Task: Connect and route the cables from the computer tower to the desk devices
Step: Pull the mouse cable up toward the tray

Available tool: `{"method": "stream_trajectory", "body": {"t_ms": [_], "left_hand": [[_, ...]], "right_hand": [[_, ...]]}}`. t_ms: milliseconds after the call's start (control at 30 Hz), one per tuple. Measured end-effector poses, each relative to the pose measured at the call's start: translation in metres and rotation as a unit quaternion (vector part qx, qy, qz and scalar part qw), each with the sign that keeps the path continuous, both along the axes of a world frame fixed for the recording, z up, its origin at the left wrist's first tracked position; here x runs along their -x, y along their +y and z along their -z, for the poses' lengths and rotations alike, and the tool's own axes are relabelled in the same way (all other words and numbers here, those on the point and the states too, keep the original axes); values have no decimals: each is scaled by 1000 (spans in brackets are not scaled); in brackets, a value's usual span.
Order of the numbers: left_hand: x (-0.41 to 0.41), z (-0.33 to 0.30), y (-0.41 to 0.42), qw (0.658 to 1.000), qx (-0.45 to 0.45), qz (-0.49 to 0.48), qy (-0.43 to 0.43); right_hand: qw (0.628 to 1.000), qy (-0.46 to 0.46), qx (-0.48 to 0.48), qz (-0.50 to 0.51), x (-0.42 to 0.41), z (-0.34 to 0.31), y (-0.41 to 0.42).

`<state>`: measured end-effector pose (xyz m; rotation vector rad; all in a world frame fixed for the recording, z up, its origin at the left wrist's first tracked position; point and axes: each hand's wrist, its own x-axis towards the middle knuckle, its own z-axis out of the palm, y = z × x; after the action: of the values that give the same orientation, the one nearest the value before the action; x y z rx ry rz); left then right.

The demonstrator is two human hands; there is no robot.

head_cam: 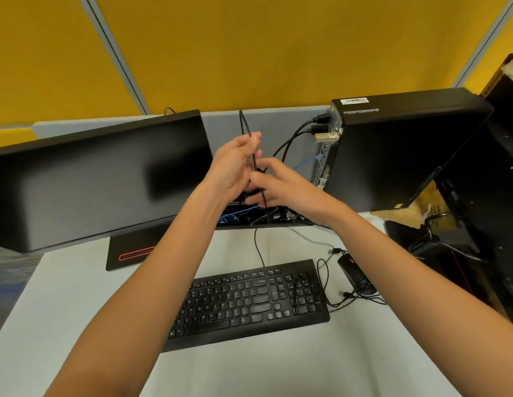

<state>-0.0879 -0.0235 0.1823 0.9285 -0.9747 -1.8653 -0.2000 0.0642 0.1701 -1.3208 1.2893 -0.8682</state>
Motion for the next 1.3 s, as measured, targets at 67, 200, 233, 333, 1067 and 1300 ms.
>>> {"method": "stream_trajectory", "body": {"t_ms": [67,200,233,333,1067,1300], "left_hand": [[-1,-2,3,996,63,40,-51],[-15,15,-3,922,260,-95,-271],[-17,24,-3,892,286,-149,-316],[-9,49,5,878,225,-174,-385],[-40,66,-5,999,-22,27,-36],[-13,50,15,956,152,81,-237]], "right_hand": [[997,44,56,7,-1,2,1],[965,104,195,140,31,-8,-5],[959,112,210,156,42,-11,-6],[950,144,237,146,66,-19,-11],[861,486,-60,136,142,80,26],[888,418,130,140,68,53,10]]}}
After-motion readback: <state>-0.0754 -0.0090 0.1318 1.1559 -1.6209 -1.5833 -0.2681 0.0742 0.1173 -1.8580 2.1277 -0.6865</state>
